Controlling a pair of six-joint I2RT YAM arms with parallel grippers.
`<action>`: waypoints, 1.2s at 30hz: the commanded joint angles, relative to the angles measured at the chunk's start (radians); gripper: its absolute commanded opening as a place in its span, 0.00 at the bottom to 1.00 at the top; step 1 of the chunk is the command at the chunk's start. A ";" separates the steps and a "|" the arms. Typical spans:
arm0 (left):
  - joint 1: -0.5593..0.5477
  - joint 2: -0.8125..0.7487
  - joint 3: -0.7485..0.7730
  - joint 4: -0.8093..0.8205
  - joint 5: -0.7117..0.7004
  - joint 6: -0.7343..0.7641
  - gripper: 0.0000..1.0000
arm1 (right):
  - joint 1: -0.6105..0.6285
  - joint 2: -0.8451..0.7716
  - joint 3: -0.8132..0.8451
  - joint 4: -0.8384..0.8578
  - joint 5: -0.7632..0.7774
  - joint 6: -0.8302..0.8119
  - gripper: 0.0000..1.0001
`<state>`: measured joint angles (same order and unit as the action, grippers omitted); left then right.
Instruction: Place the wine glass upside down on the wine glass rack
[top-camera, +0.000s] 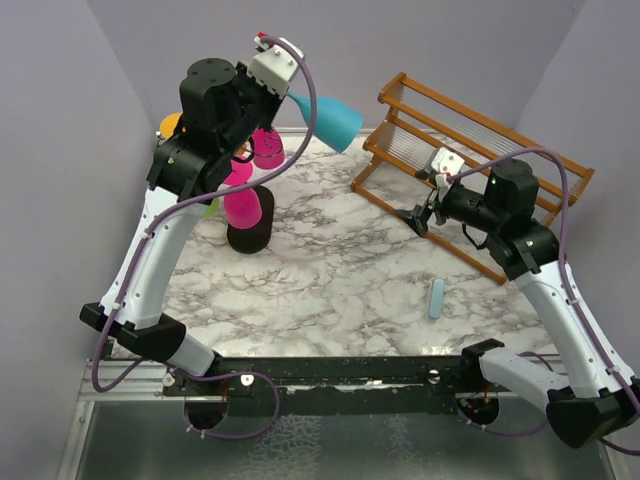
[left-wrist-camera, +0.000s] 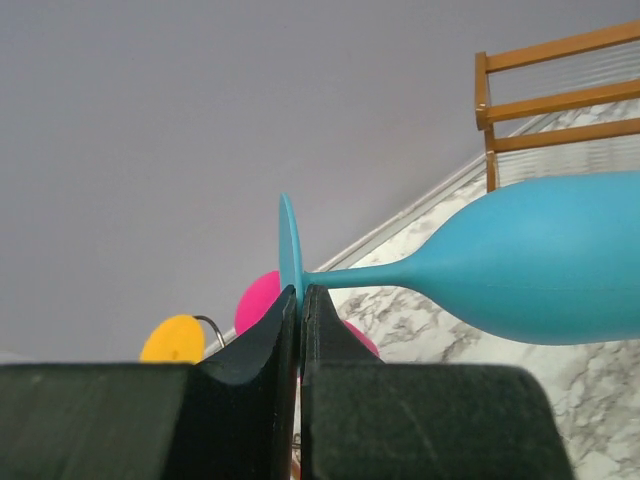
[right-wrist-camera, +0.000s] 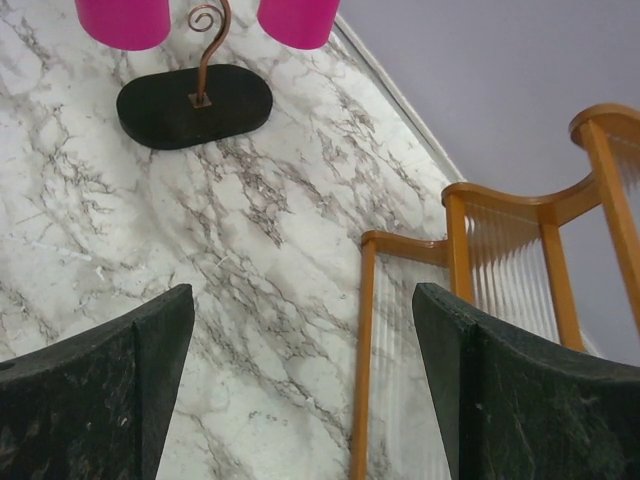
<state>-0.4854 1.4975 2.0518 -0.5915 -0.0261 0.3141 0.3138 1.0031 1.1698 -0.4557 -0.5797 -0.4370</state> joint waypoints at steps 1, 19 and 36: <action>-0.059 0.025 0.045 0.041 -0.156 0.151 0.00 | -0.006 -0.031 -0.086 0.189 0.018 0.081 0.89; -0.268 0.188 -0.020 0.167 -0.525 0.631 0.00 | -0.074 -0.059 -0.214 0.241 -0.092 0.125 0.89; -0.237 0.188 -0.246 0.308 -0.692 0.697 0.00 | -0.079 -0.032 -0.233 0.239 -0.124 0.113 0.90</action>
<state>-0.7406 1.6943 1.8103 -0.3172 -0.6743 1.0306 0.2417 0.9672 0.9459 -0.2390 -0.6762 -0.3187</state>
